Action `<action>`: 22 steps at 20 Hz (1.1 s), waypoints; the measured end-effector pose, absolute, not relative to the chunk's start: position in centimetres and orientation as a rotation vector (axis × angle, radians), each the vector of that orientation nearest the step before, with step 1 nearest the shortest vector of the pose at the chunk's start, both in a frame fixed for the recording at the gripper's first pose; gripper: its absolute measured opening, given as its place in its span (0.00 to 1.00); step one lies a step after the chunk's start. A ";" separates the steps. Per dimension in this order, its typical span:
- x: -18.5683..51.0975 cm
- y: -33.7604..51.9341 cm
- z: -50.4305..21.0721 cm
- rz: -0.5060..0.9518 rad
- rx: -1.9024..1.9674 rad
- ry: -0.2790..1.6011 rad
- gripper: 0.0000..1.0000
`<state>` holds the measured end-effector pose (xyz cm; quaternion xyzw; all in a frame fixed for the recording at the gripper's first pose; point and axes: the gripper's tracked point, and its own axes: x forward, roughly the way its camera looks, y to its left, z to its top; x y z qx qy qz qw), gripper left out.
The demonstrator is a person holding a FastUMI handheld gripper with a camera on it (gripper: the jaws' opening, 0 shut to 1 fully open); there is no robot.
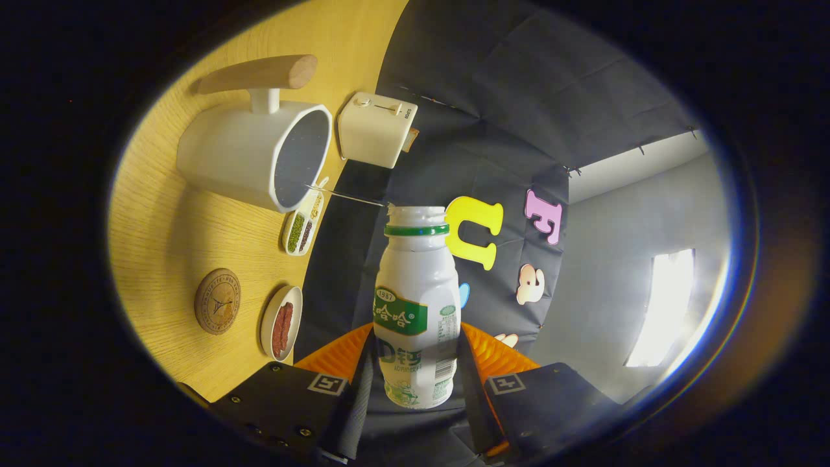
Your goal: Take the bottle from table, then pour the juice into the cup, finally place the bottle on the coaster
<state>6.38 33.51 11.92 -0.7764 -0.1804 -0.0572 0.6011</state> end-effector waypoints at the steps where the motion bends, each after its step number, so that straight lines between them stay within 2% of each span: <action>1: 6.4 33.6 12.1 -0.134 -1.803 -0.421 0.64; 22: 6.0 35.0 13.7 -0.143 -1.919 -0.504 0.64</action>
